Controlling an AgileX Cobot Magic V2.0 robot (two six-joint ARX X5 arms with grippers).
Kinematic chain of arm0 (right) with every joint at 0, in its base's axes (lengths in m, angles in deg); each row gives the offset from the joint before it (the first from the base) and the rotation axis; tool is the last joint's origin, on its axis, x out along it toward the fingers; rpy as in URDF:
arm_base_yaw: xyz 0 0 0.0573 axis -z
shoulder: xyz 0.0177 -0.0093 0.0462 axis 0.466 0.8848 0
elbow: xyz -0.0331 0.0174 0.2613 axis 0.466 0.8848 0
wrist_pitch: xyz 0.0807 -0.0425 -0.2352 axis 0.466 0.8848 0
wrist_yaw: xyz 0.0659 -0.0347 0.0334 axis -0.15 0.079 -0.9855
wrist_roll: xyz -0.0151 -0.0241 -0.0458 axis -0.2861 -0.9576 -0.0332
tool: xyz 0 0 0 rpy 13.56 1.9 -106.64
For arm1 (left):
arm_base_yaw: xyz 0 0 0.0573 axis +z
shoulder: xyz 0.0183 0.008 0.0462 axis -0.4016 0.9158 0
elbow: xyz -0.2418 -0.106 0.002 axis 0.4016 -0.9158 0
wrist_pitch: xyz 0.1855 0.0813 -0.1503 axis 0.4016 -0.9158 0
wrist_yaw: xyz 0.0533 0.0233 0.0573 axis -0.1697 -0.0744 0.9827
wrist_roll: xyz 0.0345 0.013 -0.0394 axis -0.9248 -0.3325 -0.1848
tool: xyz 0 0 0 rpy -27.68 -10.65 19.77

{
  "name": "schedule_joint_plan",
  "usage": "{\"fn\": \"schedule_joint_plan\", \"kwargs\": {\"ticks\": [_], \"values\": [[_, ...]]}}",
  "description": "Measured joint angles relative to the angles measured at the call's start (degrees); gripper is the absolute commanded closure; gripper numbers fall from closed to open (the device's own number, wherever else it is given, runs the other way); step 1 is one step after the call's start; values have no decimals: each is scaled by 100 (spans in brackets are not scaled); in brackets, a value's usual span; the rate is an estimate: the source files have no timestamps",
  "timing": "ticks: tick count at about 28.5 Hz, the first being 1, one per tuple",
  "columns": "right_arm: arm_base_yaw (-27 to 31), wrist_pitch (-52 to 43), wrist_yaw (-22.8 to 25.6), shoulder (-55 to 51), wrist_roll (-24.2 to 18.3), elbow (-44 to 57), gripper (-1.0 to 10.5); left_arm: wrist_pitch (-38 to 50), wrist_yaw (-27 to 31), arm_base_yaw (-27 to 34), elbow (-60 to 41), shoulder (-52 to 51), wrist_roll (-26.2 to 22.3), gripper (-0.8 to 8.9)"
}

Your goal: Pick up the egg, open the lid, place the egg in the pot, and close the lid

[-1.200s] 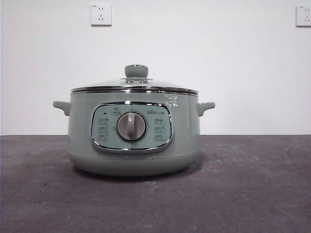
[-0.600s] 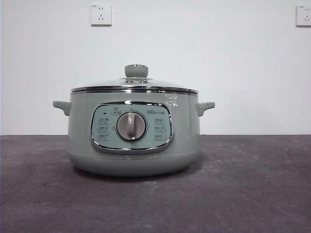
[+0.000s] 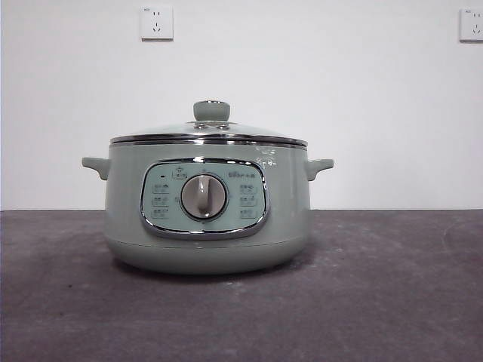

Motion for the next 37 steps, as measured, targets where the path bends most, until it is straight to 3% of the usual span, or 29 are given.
{"fn": "schedule_joint_plan", "kwargs": {"ticks": [4,8,18,27,37], "values": [[1049,-1746,-761,-1054,-7,669,946,-2,0,0,0,0,0,817],[1676,-3432,-592,-2315,37,2347,946,-2,0,0,0,0,0,816],[1886,-6564,-540,-4155,675,6161,946,-2,0,0,0,0,0,817],[1884,-7005,450,-5296,1307,8330,946,-2,0,0,0,0,0,817],[1886,-6708,481,-5864,1438,9023,946,-2,0,0,0,0,0,817]]}}
